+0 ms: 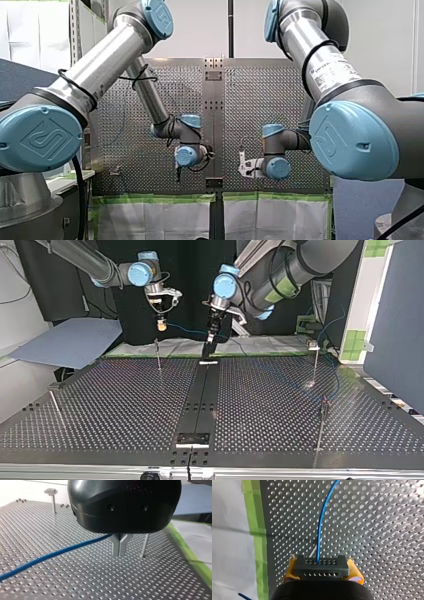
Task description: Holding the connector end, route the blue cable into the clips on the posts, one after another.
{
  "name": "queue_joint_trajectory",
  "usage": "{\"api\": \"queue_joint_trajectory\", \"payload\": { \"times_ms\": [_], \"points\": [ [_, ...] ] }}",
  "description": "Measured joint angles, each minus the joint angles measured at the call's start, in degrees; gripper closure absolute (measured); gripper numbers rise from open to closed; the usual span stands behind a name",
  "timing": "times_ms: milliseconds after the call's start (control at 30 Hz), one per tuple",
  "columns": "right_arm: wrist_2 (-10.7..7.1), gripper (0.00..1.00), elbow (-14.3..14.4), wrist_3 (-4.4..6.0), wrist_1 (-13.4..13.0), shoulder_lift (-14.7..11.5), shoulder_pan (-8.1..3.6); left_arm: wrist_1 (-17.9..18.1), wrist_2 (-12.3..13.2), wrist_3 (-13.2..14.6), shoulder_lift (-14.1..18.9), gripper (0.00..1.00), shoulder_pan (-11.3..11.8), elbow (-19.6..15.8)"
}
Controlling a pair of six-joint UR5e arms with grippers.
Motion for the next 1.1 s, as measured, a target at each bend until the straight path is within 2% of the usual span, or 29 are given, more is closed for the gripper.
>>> {"api": "queue_joint_trajectory", "payload": {
  "times_ms": [133,367,700,967,1100],
  "points": [
    [0.04,1.00,1.05,-0.41,-0.43,0.00,-0.79,-0.54,-1.23,0.63,-1.23,1.00,-1.22,1.99],
    [-0.35,1.00,3.33,-0.48,-2.95,0.02,-2.60,-2.85,-3.20,1.71,-5.37,1.00,-4.70,6.30],
    [-4.50,1.00,4.43,-0.25,-4.47,0.10,-5.46,-3.13,-4.51,1.68,-10.89,1.00,-6.89,10.99],
    [-5.33,1.00,5.59,-0.45,-5.60,0.23,-7.88,-3.04,-5.68,1.58,-15.70,1.00,-9.05,12.89],
    [-5.48,1.00,5.74,-0.27,-6.12,0.37,-9.29,-2.81,-5.95,1.14,-16.58,1.00,-9.80,13.24]
  ]
}}
